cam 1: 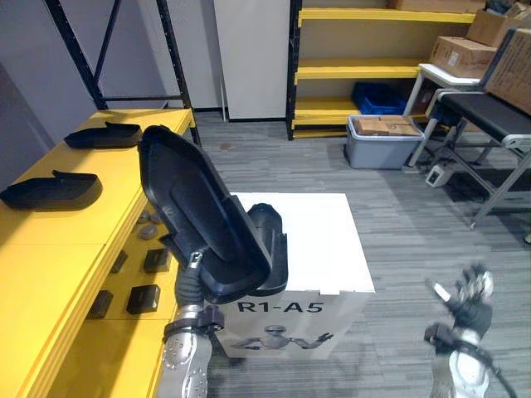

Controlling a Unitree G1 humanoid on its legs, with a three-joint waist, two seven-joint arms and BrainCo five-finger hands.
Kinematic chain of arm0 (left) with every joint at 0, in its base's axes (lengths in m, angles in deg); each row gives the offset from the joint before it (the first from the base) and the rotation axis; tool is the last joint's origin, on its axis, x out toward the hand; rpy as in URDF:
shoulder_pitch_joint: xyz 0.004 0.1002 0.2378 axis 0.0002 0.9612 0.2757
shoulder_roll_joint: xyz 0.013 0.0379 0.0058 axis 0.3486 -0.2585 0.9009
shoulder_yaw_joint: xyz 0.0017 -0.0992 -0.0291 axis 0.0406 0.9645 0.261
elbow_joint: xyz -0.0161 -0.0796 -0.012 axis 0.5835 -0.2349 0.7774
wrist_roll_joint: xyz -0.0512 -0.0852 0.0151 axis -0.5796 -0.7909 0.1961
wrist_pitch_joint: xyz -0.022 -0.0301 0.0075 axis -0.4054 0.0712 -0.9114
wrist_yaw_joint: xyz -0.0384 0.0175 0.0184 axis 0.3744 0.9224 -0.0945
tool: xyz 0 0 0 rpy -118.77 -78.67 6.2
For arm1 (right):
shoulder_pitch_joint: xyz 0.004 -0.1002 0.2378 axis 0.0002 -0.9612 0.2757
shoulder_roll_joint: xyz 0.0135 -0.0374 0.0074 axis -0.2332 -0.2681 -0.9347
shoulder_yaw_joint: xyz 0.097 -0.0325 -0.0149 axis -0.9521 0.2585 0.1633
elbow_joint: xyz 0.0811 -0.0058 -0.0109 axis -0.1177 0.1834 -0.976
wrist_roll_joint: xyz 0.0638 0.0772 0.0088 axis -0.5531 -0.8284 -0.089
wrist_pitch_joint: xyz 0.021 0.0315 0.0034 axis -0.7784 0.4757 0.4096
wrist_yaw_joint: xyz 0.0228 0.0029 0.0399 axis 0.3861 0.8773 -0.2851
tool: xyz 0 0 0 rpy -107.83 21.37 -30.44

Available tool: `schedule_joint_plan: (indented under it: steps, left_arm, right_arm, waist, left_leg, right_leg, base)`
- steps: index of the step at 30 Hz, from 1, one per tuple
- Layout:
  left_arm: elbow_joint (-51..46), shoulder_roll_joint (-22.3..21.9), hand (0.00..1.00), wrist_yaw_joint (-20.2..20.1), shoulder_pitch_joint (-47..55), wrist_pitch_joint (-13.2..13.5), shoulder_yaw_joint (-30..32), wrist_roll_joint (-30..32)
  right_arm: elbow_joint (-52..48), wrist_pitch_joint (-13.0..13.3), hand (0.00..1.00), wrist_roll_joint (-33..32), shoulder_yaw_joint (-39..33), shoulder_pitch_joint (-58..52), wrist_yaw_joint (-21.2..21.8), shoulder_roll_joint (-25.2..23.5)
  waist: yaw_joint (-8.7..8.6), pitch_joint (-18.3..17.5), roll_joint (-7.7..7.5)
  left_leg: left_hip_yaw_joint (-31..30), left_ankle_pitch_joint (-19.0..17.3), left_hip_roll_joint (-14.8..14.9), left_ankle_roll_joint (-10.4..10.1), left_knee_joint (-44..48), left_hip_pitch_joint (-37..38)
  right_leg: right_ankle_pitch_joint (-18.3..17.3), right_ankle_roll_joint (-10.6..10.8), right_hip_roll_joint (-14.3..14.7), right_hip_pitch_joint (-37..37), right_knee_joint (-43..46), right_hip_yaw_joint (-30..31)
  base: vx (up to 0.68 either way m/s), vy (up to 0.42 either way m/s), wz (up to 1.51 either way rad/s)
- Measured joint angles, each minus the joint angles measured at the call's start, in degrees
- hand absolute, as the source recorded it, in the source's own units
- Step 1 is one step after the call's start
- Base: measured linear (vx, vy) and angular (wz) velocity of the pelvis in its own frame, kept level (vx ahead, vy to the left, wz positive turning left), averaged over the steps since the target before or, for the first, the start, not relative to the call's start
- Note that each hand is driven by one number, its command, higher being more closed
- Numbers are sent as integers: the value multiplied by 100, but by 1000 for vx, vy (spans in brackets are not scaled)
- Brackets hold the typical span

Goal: Walk over and take plastic housings, then place them on the shelf

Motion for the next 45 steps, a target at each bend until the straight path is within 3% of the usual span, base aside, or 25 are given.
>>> schedule_joint_plan:
  steps: [6,10,14,17,18,19,20,21,23,25,28,29,30,31,32,34,37,40,42,45]
  left_arm:
    - [-38,3,100,-71,236,9,27,53]
    - [-188,-20,100,-180,252,9,-50,57]
    - [-358,-40,100,-171,257,9,-44,55]
    - [-684,-185,100,-141,232,18,-39,51]
    - [-726,-215,100,-128,230,23,-38,51]
    - [-731,-251,100,-106,208,28,-33,48]
    - [-720,-303,100,-47,171,29,0,46]
    - [-695,-323,100,-6,171,29,33,42]
    - [-616,-352,100,-2,201,30,32,39]
    - [-588,-356,100,-1,235,34,73,15]
    - [-533,-358,100,-12,219,37,70,-19]
    - [-443,-351,100,-35,192,33,26,-18]
    - [-354,-337,100,-35,161,16,-44,-13]
    - [-270,-326,100,-33,95,-21,-177,-3]
    - [-234,-310,100,-32,39,-25,-259,8]
    - [-206,-218,100,-36,-146,-22,-518,72]
    - [-72,-137,100,-36,-447,-21,-795,158]
    - [74,-157,100,-25,-742,-15,-1153,178]
    - [92,-204,100,-30,-748,-1,-1224,304]
    - [181,-213,100,-27,-773,2,-1235,385]
  right_arm:
    - [2136,-311,0,175,592,-331,513,-15]
    - [2825,-431,0,271,1230,-309,803,-22]
    - [3023,-486,0,385,1558,-118,851,9]
    - [2970,-490,0,498,1764,184,764,42]
    - [2949,-490,0,504,1809,248,743,42]
    - [2864,-490,0,506,1811,317,725,14]
    - [2753,-483,0,507,1802,460,689,23]
    - [2681,-483,0,509,1798,614,664,76]
    - [2545,-485,0,512,1803,669,638,84]
    - [2390,-483,0,540,1806,713,638,72]
    - [2292,-501,0,715,1801,838,644,-17]
    - [2224,-535,0,762,1807,818,644,-55]
    - [2182,-549,0,777,1802,777,643,-86]
    - [2053,-573,0,839,1804,675,643,-142]
    - [1967,-577,0,860,1815,615,646,-173]
    - [1733,-594,0,879,1911,520,645,-250]
    - [1570,-597,0,877,1905,365,640,-369]
    - [1537,-604,0,862,1916,102,637,-462]
    - [1537,-634,0,855,1917,-87,642,-483]
    - [1537,-642,0,853,1905,-230,639,-484]
  waist:
    - [57,21,-30]
    - [140,48,-48]
    - [338,203,-112]
    - [433,445,-151]
    - [438,474,-140]
    - [452,519,-153]
    - [483,636,-202]
    - [538,686,-70]
    - [556,711,-55]
    - [629,719,-85]
    - [644,715,-139]
    - [633,747,-192]
    - [585,751,-183]
    - [526,756,-171]
    - [517,755,-175]
    - [408,731,-232]
    - [379,703,-303]
    - [204,625,-398]
    - [275,509,-447]
    - [236,359,-452]
  left_leg:
    - [-64,-6,23,-5,-2,8]
    - [-352,-7,-61,-7,-4,-95]
    - [-976,129,-267,57,8,-265]
    - [-1780,202,-560,128,304,-857]
    - [-1688,154,-563,196,320,-966]
    - [-1359,20,-560,395,356,-1133]
    - [-531,-121,-446,600,673,-1380]
    - [485,-254,-164,774,1115,-1627]
    - [1458,-275,62,788,1467,-1599]
    - [1409,-438,-168,750,1581,-1561]
    - [1196,-745,-609,854,1813,-1643]
    - [1142,-867,-768,933,1911,-1567]
    - [1005,-958,-864,960,2002,-1462]
    - [816,-1088,-922,996,2094,-1320]
    - [727,-1126,-923,981,2112,-1263]
    - [410,-1175,-945,974,1980,-1030]
    - [204,-1202,-1028,1006,1843,-797]
    - [-181,-1295,-1228,993,1831,-687]
    - [-296,-1418,-1314,995,1828,-537]
    - [-436,-1431,-1307,964,1849,-375]
  right_leg:
    - [-3,-1,-8,112,4,-56]
    - [-92,60,-58,133,84,-357]
    - [-359,119,-240,130,487,-1045]
    - [-492,192,-514,88,866,-2196]
    - [-501,205,-570,91,901,-2445]
    - [-500,208,-667,118,909,-2820]
    - [-507,218,-836,129,977,-3194]
    - [-520,236,-885,215,1063,-3523]
    - [-611,375,-1040,550,1211,-3972]
    - [-611,375,-1242,754,1243,-4209]
    - [-603,363,-1597,946,1385,-4262]
    - [-585,332,-1873,947,1860,-4176]
    - [-512,127,-2085,856,2439,-3901]
    - [-586,-264,-2135,468,3301,-2977]
    - [-691,-243,-2010,223,3656,-2387]
    - [-1032,239,-1329,-577,4230,-787]
    - [-1155,413,-824,-1111,3620,48]
    - [-1162,488,-408,-1361,2720,837]
    - [-1136,450,-392,-1372,2190,793]
    - [-1001,248,-245,-1156,1613,774]
  base:
    - [-3,0,5]
    - [-30,-1,40]
    - [-28,-1,92]
    - [-13,10,182]
    - [7,12,184]
    - [41,28,181]
    - [82,92,198]
    - [97,102,169]
    - [173,120,148]
    - [206,165,107]
    - [197,204,62]
    - [191,218,52]
    - [215,254,72]
    - [180,193,65]
    - [187,151,71]
    - [192,95,62]
    - [193,46,46]
    - [181,-8,75]
    - [279,-35,33]
    - [290,-65,31]
